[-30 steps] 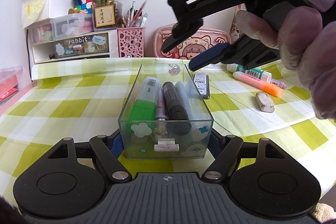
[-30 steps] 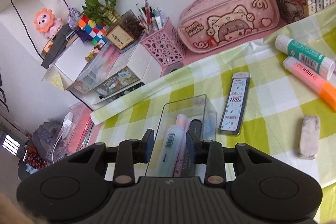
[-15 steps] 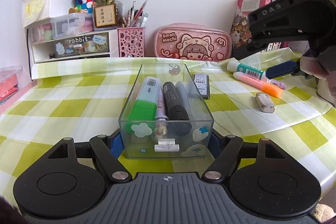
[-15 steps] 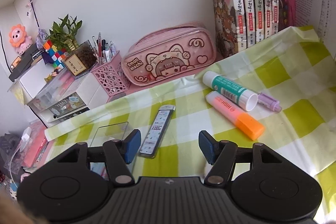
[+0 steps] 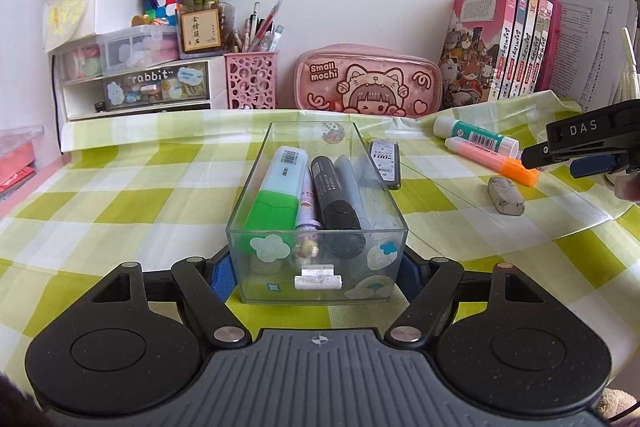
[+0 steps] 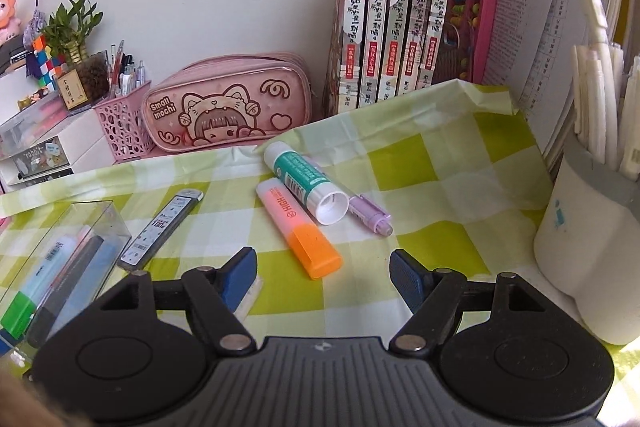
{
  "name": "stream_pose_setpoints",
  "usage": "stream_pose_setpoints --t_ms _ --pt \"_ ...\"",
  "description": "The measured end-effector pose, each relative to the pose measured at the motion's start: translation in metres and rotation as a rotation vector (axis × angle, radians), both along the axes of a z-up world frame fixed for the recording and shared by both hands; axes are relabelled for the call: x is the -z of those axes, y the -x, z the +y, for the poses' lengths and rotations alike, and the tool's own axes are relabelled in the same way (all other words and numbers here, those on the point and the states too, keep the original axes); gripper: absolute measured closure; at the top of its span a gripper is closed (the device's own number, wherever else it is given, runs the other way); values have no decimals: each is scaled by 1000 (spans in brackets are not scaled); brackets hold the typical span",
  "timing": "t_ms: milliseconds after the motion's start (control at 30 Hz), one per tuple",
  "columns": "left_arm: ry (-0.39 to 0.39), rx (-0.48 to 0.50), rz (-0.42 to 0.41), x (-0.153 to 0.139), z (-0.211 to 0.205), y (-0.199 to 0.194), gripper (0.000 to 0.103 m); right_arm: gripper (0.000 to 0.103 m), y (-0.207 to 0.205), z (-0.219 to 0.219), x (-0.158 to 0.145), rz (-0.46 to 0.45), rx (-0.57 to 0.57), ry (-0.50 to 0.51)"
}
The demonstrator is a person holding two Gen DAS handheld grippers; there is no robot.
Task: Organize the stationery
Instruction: 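Move the right gripper to the orange highlighter and grasp it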
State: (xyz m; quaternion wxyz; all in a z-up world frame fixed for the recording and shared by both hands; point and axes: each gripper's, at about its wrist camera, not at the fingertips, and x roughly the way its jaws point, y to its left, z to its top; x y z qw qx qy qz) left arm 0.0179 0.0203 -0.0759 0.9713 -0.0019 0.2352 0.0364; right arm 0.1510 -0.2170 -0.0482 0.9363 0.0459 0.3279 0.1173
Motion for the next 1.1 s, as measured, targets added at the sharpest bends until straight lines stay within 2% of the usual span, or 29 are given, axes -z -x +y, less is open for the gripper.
stream_pose_setpoints --t_ms 100,167,300,367,467,633,767,867,967,1100 --pt "0 0 0 0 0 0 29 28 -4 9 3 -37 -26 55" --pt "0 0 0 0 0 0 29 40 -6 15 5 -55 -50 76" --pt "0 0 0 0 0 0 29 41 -8 22 10 -67 -82 117" --pt "0 0 0 0 0 0 29 46 -6 23 10 -60 -100 146" --pt "1 0 1 0 0 0 29 46 1 21 7 -48 -124 164" --pt "0 0 0 0 0 0 29 46 25 15 2 -27 -167 273" --pt "0 -1 0 0 0 0 29 46 45 4 -4 5 -198 309" --pt "0 -1 0 0 0 0 29 46 56 1 -6 35 -262 327" --pt "-2 -2 -1 0 0 0 29 44 58 1 -9 37 -265 316" --pt "-2 -2 -1 0 0 0 29 36 51 3 -14 29 -259 246"
